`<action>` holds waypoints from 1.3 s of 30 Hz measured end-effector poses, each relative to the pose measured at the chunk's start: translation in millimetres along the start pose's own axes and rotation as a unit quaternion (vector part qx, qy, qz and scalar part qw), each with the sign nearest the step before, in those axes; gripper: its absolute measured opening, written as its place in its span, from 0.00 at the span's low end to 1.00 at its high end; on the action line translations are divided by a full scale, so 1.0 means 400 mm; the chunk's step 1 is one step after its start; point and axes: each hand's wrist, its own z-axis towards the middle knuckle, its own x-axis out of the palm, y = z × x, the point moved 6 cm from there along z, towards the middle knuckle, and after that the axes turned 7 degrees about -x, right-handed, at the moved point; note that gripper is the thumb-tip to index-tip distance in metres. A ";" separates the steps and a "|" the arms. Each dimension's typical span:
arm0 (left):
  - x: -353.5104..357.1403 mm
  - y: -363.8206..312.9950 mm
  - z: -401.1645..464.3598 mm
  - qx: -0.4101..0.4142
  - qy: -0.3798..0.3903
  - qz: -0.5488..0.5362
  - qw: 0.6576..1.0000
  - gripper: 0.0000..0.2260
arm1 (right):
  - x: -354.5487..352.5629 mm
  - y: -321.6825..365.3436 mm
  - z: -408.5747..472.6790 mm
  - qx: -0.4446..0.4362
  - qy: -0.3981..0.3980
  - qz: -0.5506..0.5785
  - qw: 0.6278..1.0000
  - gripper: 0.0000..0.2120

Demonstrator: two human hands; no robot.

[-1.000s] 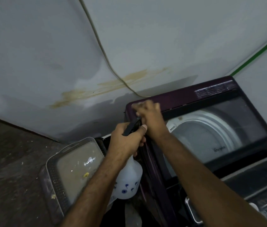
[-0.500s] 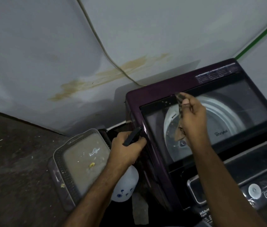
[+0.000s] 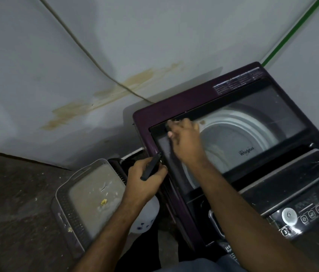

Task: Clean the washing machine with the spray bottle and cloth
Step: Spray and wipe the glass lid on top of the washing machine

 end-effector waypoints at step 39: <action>0.107 -0.157 0.002 -0.081 0.088 -0.022 0.993 0.10 | -0.099 -0.137 -0.065 -0.119 -0.002 -0.052 0.992 0.19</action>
